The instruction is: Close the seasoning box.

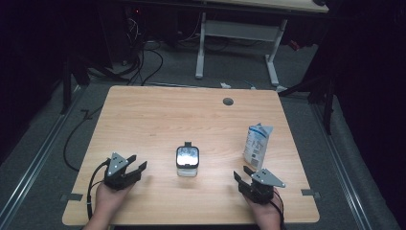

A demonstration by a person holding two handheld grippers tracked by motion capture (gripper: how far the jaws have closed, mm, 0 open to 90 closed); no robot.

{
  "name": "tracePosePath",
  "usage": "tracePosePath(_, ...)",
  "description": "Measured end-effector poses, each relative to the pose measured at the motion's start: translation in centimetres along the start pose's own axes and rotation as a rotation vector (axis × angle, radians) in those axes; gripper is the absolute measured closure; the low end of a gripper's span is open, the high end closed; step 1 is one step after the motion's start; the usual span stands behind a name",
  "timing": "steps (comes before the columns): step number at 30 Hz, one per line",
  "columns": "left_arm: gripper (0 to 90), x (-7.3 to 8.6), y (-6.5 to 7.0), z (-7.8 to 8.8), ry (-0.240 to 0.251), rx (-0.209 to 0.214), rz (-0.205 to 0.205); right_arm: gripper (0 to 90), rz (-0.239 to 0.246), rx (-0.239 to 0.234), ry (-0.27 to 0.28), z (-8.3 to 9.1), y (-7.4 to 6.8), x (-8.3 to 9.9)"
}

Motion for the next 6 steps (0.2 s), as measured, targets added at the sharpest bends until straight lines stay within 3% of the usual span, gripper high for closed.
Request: tracePosePath(6,47.4,0.00,-0.14,-0.12,-0.007,-0.001,0.001,52.5,0.009,-0.006,-0.003,-0.10,-0.32,-0.07)
Point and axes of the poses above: each handheld gripper's, and its own axes: z roughly backward along the jaws, x roughly out of its underside, y roughly to its right, the point moved 3 cm from there along -z, roughly forward along the jaws, and after that the axes turned 11 degrees about x, right-handed, at the moved point
